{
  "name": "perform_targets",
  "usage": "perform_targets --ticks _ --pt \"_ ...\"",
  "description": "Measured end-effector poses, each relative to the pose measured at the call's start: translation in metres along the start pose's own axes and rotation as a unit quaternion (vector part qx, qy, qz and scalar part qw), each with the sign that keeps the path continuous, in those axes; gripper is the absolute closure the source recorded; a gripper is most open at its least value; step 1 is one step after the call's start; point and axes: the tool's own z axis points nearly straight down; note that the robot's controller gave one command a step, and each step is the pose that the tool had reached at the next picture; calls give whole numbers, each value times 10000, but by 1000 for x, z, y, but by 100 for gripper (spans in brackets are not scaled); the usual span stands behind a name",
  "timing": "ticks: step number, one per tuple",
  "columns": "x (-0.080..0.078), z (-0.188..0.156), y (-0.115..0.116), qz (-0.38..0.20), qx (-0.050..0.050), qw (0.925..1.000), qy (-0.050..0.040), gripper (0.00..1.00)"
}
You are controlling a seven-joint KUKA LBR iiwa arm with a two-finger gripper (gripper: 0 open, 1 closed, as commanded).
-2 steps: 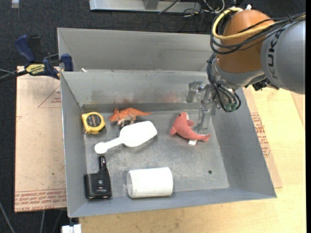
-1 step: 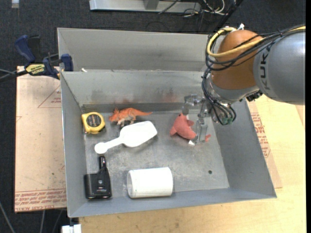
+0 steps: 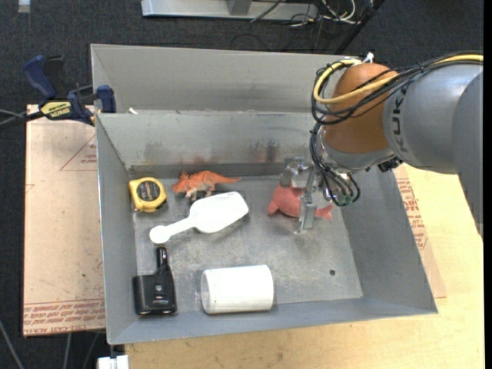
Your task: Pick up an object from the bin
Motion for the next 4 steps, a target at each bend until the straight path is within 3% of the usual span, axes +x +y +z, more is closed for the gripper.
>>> perform_targets --ticks 1,2,3,4 --pt "21 4 11 191 -4 9998 3 100" --pt "21 4 11 191 -3 9998 2 100" --pt "21 -27 7 189 -9 9998 55 100" --pt "18 -119 -8 332 -6 9994 -16 100"
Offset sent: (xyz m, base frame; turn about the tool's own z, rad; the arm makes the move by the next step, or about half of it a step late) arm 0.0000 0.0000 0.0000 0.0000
